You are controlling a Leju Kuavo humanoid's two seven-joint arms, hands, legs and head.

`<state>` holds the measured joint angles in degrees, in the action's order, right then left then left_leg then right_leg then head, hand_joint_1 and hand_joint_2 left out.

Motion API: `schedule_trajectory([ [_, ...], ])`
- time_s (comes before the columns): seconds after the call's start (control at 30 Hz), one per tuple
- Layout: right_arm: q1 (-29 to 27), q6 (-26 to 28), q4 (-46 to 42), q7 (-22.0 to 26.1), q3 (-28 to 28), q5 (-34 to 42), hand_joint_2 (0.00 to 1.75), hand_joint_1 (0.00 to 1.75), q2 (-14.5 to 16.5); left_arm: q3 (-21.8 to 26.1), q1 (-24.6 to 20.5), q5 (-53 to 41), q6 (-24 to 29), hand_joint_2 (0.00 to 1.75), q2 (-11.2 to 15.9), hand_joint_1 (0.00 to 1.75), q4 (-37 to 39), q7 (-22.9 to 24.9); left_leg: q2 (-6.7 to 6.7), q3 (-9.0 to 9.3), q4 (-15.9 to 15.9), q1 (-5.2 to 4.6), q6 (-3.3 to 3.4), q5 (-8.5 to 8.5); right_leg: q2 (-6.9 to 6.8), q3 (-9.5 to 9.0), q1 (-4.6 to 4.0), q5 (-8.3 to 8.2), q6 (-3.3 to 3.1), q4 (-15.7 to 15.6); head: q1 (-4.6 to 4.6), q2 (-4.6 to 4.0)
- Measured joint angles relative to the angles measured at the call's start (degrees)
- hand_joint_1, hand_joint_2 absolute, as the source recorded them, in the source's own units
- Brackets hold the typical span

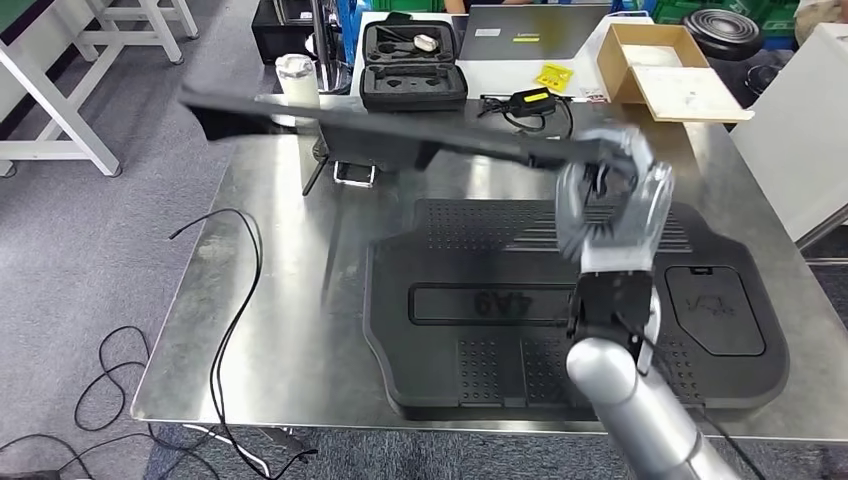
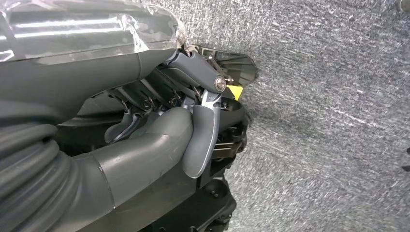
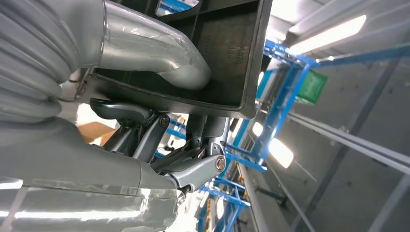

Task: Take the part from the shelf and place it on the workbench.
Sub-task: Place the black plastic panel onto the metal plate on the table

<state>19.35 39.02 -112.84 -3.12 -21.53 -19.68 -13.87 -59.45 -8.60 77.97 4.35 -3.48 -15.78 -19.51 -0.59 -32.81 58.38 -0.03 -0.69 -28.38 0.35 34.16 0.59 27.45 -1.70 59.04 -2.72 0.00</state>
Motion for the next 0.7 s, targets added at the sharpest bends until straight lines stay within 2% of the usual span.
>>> schedule_trajectory([
  [0.13,11.13,-2.86,2.22,-6.86,-2.76,1.37,1.75,1.75,-0.09,-0.26,-0.43,-0.44,0.21,1.75,-0.02,1.75,0.0,1.17,0.0,-0.04,0.07,-0.05,0.26,-0.08,0.03,-0.12,0.09,-0.14,1.16,-0.38,-0.08,0.0],
  [0.23,17.65,-3.91,4.62,-8.71,-4.89,3.95,1.75,1.75,-0.07,-0.43,-0.54,-0.66,0.66,1.75,-0.02,1.75,0.0,1.56,-0.09,-0.04,0.09,-0.05,0.32,-0.12,-0.07,-0.16,0.1,-0.07,1.5,-0.42,-0.07,0.0],
  [0.33,21.31,-4.16,6.65,-9.36,-6.4,5.37,1.75,1.75,-0.06,-0.49,-0.59,-0.76,0.85,1.75,-0.02,1.75,0.0,1.56,-0.17,-0.02,0.07,-0.03,0.32,-0.13,-0.11,-0.15,0.08,-0.01,1.6,-0.42,-0.06,0.0],
  [0.7,29.32,-4.58,12.97,-11.13,-10.72,11.46,1.75,1.75,-0.07,-1.08,-0.95,-2.28,0.87,1.75,-0.02,1.75,0.0,2.43,-0.17,0.1,-0.17,0.12,0.31,-0.12,-0.1,-0.06,-0.05,0.02,1.61,-0.39,-0.06,0.0],
])
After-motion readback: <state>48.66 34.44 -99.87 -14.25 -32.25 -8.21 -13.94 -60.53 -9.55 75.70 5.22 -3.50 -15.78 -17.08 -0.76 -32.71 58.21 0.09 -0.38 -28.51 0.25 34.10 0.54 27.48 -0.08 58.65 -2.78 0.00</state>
